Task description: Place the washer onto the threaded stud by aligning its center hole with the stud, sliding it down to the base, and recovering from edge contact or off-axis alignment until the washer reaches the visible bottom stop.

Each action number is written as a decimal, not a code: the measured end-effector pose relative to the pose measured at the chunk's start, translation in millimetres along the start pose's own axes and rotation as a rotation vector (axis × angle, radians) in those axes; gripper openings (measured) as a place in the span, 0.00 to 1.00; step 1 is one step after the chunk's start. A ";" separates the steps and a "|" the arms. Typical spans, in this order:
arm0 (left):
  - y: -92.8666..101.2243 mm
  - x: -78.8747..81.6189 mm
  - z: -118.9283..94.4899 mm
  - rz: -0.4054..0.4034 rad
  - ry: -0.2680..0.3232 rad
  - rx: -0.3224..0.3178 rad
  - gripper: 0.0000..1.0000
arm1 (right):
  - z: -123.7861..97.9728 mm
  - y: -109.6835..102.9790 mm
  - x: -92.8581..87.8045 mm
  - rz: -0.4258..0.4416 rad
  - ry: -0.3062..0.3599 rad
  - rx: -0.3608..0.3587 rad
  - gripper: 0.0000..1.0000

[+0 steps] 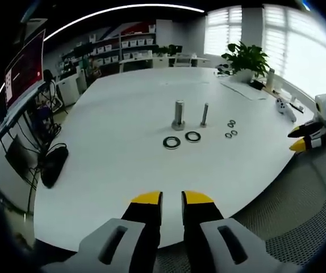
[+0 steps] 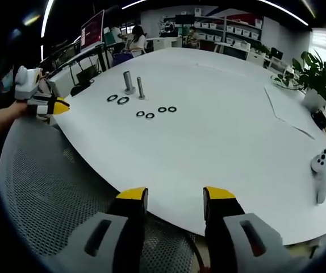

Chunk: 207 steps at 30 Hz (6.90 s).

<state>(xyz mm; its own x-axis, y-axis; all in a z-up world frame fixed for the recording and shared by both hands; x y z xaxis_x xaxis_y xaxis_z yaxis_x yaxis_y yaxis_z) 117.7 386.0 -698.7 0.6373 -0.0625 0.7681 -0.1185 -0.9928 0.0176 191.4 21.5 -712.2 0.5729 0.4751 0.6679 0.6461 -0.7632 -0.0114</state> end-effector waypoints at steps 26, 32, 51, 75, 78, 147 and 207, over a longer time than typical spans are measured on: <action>-3.8 -11.8 4.7 0.048 -0.120 0.035 0.07 | 14.0 -38.0 112.7 -0.344 -0.027 0.484 0.47; -2.8 -14.2 5.8 0.049 -0.142 0.023 0.07 | 29.4 -73.7 141.6 -0.489 -0.079 0.618 0.45; -8.1 -10.1 4.9 0.020 -0.093 0.058 0.04 | 99.2 -119.9 179.7 -0.899 -0.269 0.609 0.41; -11.8 -7.6 4.8 -0.006 -0.049 0.070 0.01 | 174.5 -135.7 188.9 -0.999 -0.412 0.595 0.41; -11.9 -7.7 4.8 -0.005 -0.048 0.069 0.00 | 179.7 -135.9 189.0 -1.016 -0.424 0.593 0.41; -13.6 -7.0 4.9 -0.010 -0.021 0.065 0.00 | 153.2 -137.6 233.7 -1.142 -0.374 0.550 0.23; -14.5 -7.0 4.6 -0.009 -0.015 0.067 0.00 | 177.8 -130.5 265.7 -1.196 -0.442 0.500 0.23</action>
<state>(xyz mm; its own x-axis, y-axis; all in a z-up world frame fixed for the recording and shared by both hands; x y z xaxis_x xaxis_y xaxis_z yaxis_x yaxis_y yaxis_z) 118.5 400.3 -707.3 0.6498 -0.0545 0.7581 -0.0615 -0.9979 -0.0190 349.0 325.2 -665.6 -0.4073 0.8974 0.1695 0.9133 0.4010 0.0715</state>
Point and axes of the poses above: the point that each gripper's makers call its tool centre point, and the gripper's own axes: z roughly forward along the fingers, y roughly to its right, x roughly out of its top, the point moved 7 cm from there along -z, roughly backward along the fingers, and after that the axes turned 1 degree about y, right-handed, at the moved point
